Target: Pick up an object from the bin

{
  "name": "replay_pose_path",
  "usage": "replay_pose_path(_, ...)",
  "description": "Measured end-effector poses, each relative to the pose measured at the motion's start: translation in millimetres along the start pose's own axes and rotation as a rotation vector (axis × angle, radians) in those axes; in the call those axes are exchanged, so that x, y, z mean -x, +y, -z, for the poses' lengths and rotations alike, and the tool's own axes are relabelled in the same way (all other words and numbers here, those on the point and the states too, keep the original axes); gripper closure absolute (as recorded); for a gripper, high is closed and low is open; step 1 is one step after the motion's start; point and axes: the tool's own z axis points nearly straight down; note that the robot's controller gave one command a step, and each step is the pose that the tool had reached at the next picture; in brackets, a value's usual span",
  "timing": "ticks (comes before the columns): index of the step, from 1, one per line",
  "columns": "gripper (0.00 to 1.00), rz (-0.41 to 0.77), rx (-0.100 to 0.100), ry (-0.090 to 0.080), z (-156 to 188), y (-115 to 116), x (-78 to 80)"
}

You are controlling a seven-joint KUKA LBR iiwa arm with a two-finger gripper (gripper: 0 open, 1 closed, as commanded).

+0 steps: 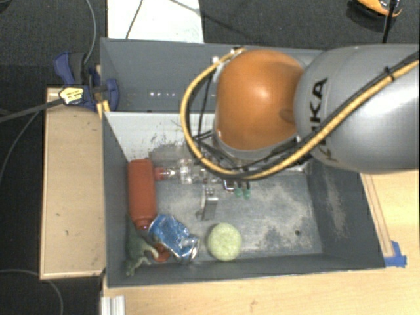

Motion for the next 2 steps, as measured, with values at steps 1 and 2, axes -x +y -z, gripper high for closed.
replay_pose_path(1,0.0,-0.005,0.002,-0.008,4,-1,1.5)
replay_pose_path(2,0.0,-0.043,0.006,-0.014,-23,-19,-4.4)
